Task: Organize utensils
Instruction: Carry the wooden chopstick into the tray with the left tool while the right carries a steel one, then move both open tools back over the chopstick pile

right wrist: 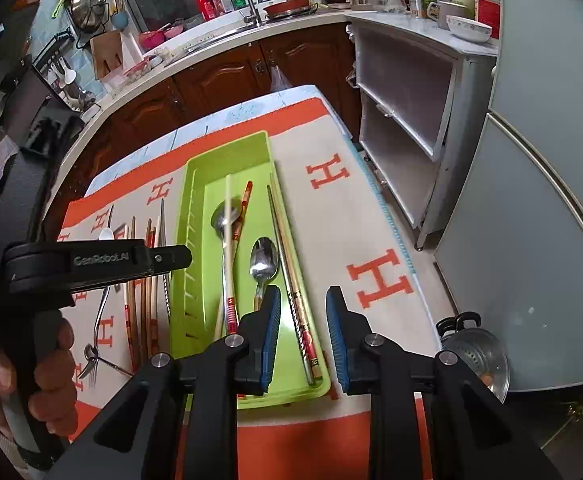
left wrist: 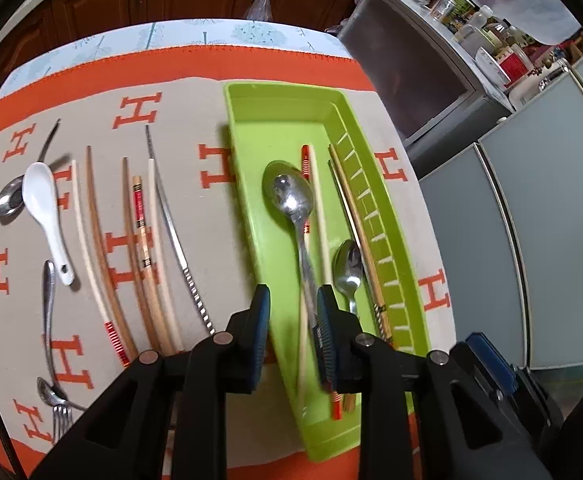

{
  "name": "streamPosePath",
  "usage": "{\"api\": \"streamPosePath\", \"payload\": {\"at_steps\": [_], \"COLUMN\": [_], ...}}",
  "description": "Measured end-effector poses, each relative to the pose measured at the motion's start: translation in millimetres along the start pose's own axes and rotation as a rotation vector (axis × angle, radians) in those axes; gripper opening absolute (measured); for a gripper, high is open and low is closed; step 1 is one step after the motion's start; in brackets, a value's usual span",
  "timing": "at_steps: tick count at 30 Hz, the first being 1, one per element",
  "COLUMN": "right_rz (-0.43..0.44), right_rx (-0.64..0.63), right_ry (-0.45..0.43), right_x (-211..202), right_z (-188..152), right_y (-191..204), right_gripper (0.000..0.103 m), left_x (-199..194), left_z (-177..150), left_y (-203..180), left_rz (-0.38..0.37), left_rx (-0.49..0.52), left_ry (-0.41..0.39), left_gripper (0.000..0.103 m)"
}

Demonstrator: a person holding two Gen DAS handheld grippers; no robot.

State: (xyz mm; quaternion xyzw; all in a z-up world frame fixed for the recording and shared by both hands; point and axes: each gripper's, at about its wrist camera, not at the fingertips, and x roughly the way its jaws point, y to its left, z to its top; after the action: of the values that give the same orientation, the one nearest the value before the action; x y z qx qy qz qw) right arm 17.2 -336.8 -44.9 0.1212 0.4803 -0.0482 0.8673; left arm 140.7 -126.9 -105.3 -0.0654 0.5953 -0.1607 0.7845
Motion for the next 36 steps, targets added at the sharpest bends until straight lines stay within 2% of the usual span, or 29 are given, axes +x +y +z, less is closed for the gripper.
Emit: {"api": "streamPosePath", "payload": {"at_steps": [4, 8, 10, 14, 16, 18, 29, 36], "right_rz": [0.015, 0.035, 0.039, 0.051, 0.053, 0.059, 0.072, 0.085], "right_rx": [-0.005, -0.019, -0.030, -0.039, -0.049, -0.059, -0.112, -0.144], "right_ry": [0.017, 0.035, 0.037, 0.037, 0.036, 0.037, 0.047, 0.051], "right_x": [7, 9, 8, 6, 4, 3, 3, 0], "right_z": [-4, -6, -8, -10, -12, -13, -17, -20], "right_y": [5, 13, 18, 26, 32, 37, 64, 78], "right_gripper": [0.024, 0.024, 0.024, 0.032, 0.033, 0.033, 0.034, 0.034], "left_x": [-16, -35, -44, -59, -66, -71, -92, -97], "left_z": [-11, -20, -25, -37, -44, -49, -72, -78], "left_y": [8, 21, 29, 44, 51, 56, 66, 67], "left_rz": [0.022, 0.051, 0.071, 0.094, 0.103, 0.113, 0.177, 0.180], "left_rx": [0.027, 0.038, 0.042, 0.040, 0.039, 0.043, 0.077, 0.089], "left_ry": [-0.022, -0.054, -0.070, -0.091, -0.100, -0.115, -0.196, -0.212], "left_gripper": [0.026, 0.035, 0.036, 0.038, 0.043, 0.052, 0.059, 0.064]}}
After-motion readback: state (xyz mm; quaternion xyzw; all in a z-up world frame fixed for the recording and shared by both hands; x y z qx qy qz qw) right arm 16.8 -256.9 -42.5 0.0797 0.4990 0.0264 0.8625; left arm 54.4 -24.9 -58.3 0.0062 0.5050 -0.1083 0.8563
